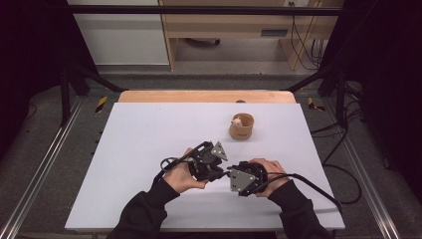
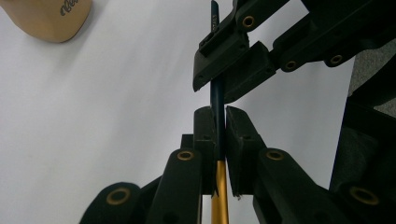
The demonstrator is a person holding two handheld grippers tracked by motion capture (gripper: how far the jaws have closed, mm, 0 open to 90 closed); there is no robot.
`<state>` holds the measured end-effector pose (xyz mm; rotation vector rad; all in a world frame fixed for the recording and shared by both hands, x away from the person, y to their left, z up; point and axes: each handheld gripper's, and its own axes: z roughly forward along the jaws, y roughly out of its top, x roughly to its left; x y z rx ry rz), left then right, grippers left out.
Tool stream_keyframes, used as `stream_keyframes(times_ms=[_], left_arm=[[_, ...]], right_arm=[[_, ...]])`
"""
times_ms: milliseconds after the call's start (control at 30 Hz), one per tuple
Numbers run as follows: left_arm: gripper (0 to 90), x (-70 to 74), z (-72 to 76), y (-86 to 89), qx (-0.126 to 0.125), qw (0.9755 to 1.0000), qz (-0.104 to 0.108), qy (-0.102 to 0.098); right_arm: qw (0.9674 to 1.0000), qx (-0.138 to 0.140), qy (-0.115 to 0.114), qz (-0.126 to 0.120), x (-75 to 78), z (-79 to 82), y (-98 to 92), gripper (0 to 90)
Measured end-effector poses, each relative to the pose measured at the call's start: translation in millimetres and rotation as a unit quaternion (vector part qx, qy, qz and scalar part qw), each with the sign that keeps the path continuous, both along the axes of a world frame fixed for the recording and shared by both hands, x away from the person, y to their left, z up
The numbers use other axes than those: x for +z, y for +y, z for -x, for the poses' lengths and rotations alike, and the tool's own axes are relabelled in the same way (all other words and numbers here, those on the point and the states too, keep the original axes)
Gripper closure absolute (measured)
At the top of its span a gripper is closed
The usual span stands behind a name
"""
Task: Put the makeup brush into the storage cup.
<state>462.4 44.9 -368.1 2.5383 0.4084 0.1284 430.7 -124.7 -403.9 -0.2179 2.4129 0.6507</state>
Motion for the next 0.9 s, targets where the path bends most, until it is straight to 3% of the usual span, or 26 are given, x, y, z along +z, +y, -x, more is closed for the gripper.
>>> stream_keyframes(times_ms=[433, 900], left_arm=[[82.9, 0.1, 0.3, -0.3, -0.002, 1.0000, 0.000, 0.000], [82.5, 2.2, -0.1, 2.6, -0.001, 0.9997, 0.024, 0.004]], right_arm=[[1.0000, 0.004, 0.000, 0.006, -2.0, 0.0, 1.2, 81.7], [0.9999, 0.002, 0.016, -0.001, -1.2, -0.3, 0.1, 83.8]])
